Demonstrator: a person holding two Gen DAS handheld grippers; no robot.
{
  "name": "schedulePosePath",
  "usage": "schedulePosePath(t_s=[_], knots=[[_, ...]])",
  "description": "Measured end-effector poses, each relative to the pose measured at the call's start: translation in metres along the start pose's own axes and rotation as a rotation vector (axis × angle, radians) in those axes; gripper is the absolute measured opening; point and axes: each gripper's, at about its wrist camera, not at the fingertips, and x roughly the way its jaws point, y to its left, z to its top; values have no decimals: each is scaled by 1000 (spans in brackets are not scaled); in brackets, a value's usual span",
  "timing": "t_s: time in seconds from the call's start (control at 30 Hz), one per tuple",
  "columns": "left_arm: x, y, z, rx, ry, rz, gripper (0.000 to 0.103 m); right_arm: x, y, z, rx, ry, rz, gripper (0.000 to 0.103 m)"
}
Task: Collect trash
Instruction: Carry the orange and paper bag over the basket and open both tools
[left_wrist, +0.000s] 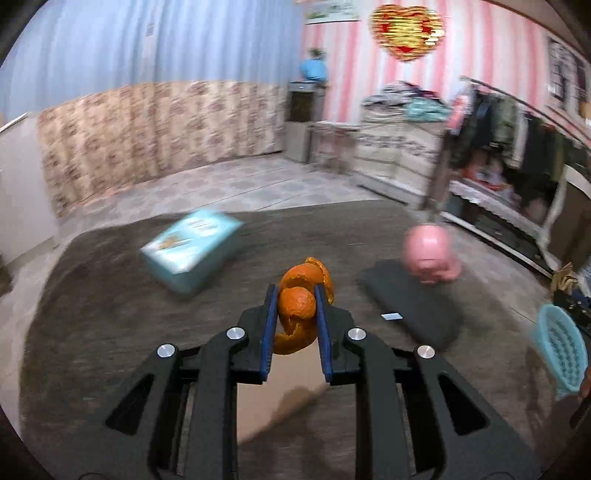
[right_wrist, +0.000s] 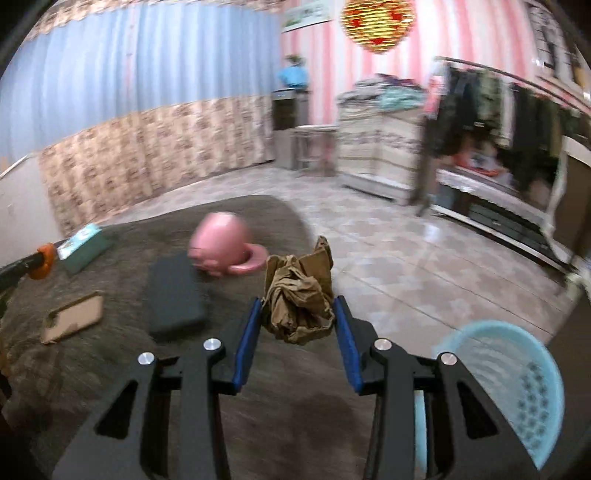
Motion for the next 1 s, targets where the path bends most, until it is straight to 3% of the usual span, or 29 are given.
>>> schedulePosePath(t_s=[0.27,0.43,0.6,0.83,0.93,1.0], knots=[[8,-151,-13,147,17,-219,19,-49,-120,-31,107,-18,-235,40],[11,-241,-41,244,61,-355,19,-69,-166,-51,153,-17,-345,40],[16,-324,-63,339,95,-464,19,-78,-194,-71,214,-13,-392,40],[22,-399,-71,435,105,-579,19,-83,-225,-86,268,-9,-412,40],[26,-421,-69,455,111,-619,24,-86,-230,-88,278,-14,-422,40],[29,-431,-65,464,99,-608,43,-87,-236,-90,282,-16,-427,40]])
